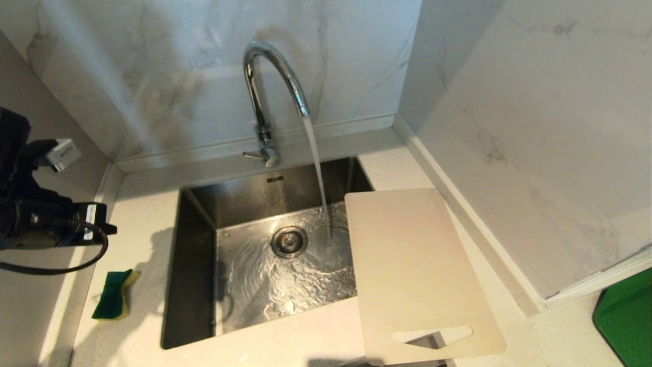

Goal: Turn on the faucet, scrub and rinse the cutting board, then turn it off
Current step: Pick up the cleaning cloth

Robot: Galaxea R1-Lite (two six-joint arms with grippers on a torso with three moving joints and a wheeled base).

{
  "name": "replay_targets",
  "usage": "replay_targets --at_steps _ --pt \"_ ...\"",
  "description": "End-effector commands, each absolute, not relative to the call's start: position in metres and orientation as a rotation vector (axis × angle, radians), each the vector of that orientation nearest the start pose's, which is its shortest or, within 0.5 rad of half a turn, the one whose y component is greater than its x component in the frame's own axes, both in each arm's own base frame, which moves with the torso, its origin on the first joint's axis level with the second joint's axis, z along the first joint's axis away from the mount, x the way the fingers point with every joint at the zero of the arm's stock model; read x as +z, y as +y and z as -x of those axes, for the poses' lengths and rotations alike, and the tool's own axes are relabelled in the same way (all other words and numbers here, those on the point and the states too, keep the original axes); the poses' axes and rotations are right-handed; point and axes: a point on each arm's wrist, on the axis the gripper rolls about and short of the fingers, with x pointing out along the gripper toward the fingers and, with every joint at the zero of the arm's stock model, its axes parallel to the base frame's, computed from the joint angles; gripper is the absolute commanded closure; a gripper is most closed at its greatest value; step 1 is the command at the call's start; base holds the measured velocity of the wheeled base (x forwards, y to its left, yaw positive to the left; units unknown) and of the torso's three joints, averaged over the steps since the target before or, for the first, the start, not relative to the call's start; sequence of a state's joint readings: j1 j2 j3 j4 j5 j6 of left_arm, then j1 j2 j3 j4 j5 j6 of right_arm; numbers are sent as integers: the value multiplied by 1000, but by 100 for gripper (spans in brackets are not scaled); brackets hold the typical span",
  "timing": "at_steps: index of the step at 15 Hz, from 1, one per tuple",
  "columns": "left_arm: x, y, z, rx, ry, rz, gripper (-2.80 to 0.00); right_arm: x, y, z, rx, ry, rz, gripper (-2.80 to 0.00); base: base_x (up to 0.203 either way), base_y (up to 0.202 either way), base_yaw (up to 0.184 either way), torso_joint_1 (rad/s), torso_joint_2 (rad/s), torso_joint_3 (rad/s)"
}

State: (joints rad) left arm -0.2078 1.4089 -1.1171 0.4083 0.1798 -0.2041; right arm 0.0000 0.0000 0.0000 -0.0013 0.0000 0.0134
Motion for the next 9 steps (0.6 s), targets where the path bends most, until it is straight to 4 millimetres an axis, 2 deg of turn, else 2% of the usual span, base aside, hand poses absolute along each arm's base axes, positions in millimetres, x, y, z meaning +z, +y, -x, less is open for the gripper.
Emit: replay_targets --at_steps 1,3,8,9 --pt "227 -34 -202 73 770 57 0 76 0 23 0 -2 -14 0 0 0 0 0 0 0" --pt "212 -32 -203 108 807 96 0 76 0 23 0 -2 -14 0 0 0 0 0 0 0" --pt "181 -24 -230 201 894 119 0 76 0 23 0 -2 -14 0 0 0 0 0 0 0" --pt "174 -23 -237 231 916 116 -280 76 0 23 0 -2 -14 0 0 0 0 0 0 0"
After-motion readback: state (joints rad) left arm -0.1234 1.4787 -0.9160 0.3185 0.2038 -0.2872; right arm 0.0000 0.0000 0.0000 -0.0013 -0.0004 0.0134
